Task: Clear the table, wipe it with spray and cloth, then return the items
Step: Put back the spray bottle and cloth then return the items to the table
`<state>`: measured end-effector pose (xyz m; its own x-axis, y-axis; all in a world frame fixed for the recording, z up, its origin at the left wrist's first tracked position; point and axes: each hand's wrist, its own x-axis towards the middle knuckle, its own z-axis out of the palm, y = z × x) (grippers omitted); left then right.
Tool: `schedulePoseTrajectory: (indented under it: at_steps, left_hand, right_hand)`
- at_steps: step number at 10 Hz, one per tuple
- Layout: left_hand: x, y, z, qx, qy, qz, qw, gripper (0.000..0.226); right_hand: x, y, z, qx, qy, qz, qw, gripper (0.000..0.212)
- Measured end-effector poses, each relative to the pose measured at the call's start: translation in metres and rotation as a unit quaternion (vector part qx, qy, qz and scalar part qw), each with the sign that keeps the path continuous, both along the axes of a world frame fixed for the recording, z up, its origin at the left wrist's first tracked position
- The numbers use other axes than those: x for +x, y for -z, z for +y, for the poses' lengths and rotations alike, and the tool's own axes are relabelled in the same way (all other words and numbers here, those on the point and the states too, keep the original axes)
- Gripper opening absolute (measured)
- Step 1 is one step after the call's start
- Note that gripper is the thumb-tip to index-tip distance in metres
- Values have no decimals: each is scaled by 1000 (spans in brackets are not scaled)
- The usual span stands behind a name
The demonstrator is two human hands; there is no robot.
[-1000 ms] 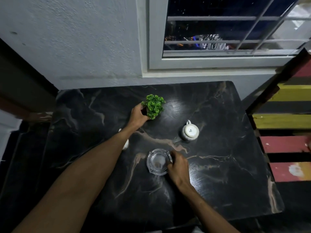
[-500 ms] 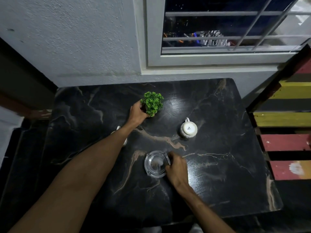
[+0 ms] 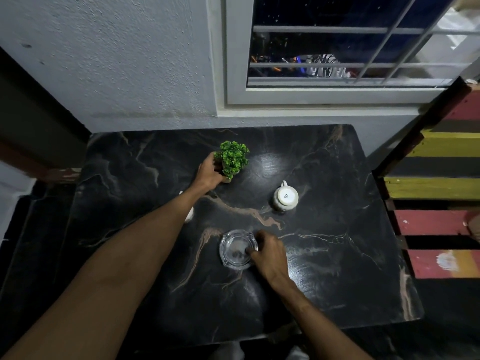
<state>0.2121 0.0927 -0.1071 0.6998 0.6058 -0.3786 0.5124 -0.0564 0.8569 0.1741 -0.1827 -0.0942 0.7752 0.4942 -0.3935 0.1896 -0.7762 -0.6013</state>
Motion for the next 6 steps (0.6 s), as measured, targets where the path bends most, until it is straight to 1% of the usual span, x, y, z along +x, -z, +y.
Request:
schedulePoseTrajectory:
  at_steps: [1,2,4,5,6]
  left_hand:
    - [-9,-13,-2,3,7,16,1000,100]
    - [-25,-27,-5,30,-7,25,999,103]
    - [-81,-70,-43,162,-41,14,986,79]
    - [-108,-90,-76,243,-36,22,969,71]
    - [-126,-110,-119,327,-25,36,944,68]
  right_hand:
    - [6,-7,-1,-2,-1,-11,1000,32]
    - [13,-23,-3,13,-17,-60,998,29]
    - [35,-62,-16,38,-98,-144,984,32]
    - [44,-83,-31,27,-133,-190,972,42]
    - [52,-96,-46,36,-179,-236,954,68]
